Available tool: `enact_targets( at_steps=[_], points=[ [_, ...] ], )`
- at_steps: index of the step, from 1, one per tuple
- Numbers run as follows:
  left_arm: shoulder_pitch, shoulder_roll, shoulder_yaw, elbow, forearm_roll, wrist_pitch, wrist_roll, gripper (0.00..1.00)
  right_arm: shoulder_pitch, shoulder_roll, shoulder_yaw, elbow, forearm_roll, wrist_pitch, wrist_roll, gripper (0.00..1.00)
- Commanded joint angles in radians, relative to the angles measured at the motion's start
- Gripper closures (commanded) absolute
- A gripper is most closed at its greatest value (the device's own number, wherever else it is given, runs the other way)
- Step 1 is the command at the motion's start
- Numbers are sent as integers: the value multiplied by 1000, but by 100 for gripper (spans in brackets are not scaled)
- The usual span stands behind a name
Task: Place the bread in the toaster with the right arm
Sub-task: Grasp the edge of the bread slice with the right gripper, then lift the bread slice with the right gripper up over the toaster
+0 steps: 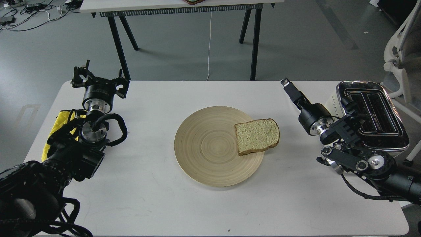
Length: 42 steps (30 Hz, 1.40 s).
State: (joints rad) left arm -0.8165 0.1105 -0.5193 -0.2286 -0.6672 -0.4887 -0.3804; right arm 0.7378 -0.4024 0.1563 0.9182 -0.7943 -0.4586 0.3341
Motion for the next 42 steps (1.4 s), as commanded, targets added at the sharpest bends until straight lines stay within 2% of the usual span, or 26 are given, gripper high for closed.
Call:
enact_targets(
  at_steps=[1, 12, 14, 19, 21, 23, 26, 28, 35, 42],
  points=[
    [0, 0, 1, 0, 0, 0, 0, 0, -37, 8, -34, 7, 4, 9, -12, 1],
    [0, 0, -1, 0, 0, 0, 0, 0, -80, 20, -115, 65, 6, 11, -35, 2],
    [0, 0, -1, 0, 0, 0, 0, 0, -83, 20, -119, 86, 6, 11, -35, 5],
    [0, 0, -1, 0, 0, 0, 0, 0, -92, 20, -120, 104, 0, 9, -33, 43],
    [-1, 0, 1, 0, 0, 0, 0, 0, -98, 22, -103, 97, 3, 2, -33, 48],
    [-1, 0, 1, 0, 0, 0, 0, 0, -98, 22, -101, 105, 4, 0, -32, 59],
    [0, 0, -1, 0, 0, 0, 0, 0, -98, 22, -90, 102, 4, -5, -33, 86],
    [0, 0, 1, 0, 0, 0, 0, 0, -101, 14, -67, 105, 7, -5, -33, 98],
    [0, 0, -1, 0, 0, 0, 0, 0, -101, -12, -14, 157, 7, -18, -21, 100],
    [-1, 0, 1, 0, 0, 0, 0, 0, -94, -159, 189, 355, 27, -21, -20, 100]
  ],
)
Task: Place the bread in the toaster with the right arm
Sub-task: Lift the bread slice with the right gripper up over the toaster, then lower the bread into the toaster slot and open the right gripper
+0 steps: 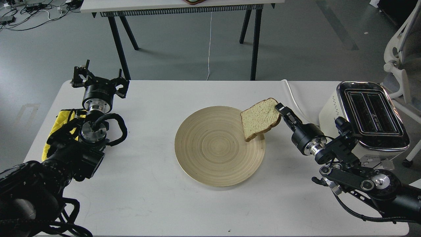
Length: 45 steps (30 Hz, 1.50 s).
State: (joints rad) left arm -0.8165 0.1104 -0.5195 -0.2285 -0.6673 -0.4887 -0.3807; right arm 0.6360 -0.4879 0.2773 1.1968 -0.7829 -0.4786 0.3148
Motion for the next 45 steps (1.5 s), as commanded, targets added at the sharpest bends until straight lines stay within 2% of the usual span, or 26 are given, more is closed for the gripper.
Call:
enact_targets(
  at_steps=[1, 5, 11, 16, 20, 26, 45],
  points=[
    [-1, 0, 1, 0, 0, 0, 0, 0, 13, -119, 83, 98, 33, 0, 0, 100],
    [0, 0, -1, 0, 0, 0, 0, 0, 39, -325, 132, 190, 106, 6, 3, 100],
    [0, 0, 1, 0, 0, 0, 0, 0, 42, -657, 149, 302, 94, 18, 3, 100],
    [0, 0, -1, 0, 0, 0, 0, 0, 27, -834, 120, 317, 2, 25, 3, 100],
    [0, 0, -1, 0, 0, 0, 0, 0, 25, -874, 28, 316, -41, 20, 4, 100],
    [0, 0, -1, 0, 0, 0, 0, 0, 25, -862, -52, 308, -52, 18, 12, 100],
    [0, 0, 1, 0, 0, 0, 0, 0, 21, -831, -102, 291, -58, 18, 12, 100]
  ],
)
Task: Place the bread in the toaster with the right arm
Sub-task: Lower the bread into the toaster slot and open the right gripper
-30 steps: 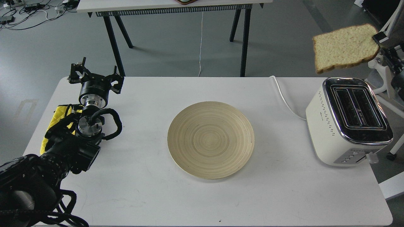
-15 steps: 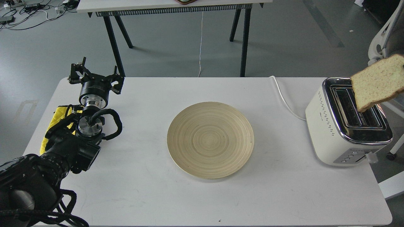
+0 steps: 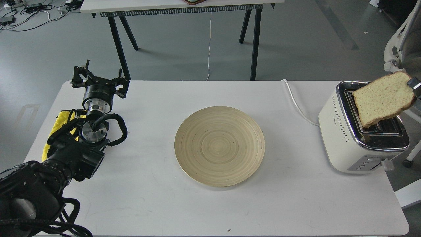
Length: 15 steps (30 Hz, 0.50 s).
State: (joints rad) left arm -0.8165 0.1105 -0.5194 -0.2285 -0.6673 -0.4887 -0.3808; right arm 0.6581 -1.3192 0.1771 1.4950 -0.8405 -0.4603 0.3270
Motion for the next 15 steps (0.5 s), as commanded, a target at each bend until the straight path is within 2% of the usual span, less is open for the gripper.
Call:
enact_targets(
  at_steps=[1, 12, 13, 15],
  points=[
    [0, 0, 1, 0, 0, 0, 0, 0, -3, 0, -10, -10, -2, 0, 0, 100],
    [0, 0, 1, 0, 0, 0, 0, 0, -9, 35, -30, -64, -2, -1, 0, 98],
    [0, 0, 1, 0, 0, 0, 0, 0, -11, 43, -30, -67, -2, -1, 0, 96],
    [0, 0, 1, 0, 0, 0, -1, 0, -11, 61, -28, -68, -2, -6, 0, 84]
  ],
)
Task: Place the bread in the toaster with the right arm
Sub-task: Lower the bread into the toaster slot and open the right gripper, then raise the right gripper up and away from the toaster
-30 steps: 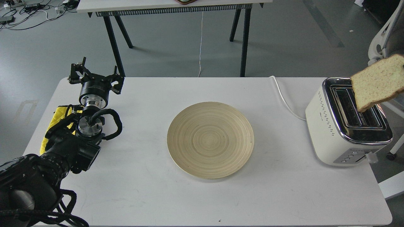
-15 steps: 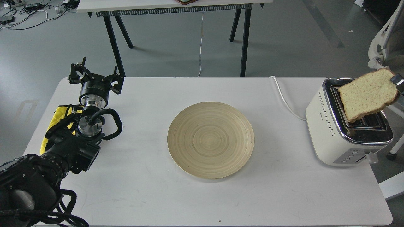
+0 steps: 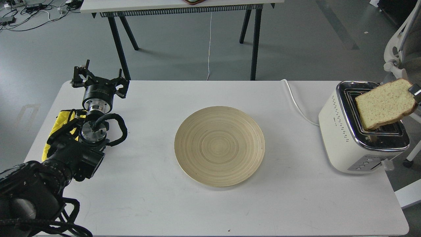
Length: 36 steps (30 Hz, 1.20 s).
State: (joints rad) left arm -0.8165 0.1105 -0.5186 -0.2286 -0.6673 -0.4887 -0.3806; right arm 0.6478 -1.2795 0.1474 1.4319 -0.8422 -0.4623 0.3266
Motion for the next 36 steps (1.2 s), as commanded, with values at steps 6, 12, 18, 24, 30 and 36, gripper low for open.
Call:
enact_targets(
  at_steps=[6, 12, 18, 24, 30, 36],
  points=[
    [0, 0, -1, 0, 0, 0, 0, 0, 7, 94, 15, -5, 5, -6, -1, 12],
    [0, 0, -1, 0, 0, 0, 0, 0, 23, 118, 70, 7, 17, 4, -12, 1],
    [0, 0, -1, 0, 0, 0, 0, 0, 87, 144, 129, 39, 31, 5, -21, 1],
    [0, 0, -1, 0, 0, 0, 0, 0, 101, 375, 217, 62, 227, 2, -14, 1],
    [0, 0, -1, 0, 0, 0, 0, 0, 90, 664, 339, -95, 337, 17, -12, 1],
    [0, 0, 0, 0, 0, 0, 0, 0, 87, 939, 464, -355, 384, 253, -12, 1]
  ],
)
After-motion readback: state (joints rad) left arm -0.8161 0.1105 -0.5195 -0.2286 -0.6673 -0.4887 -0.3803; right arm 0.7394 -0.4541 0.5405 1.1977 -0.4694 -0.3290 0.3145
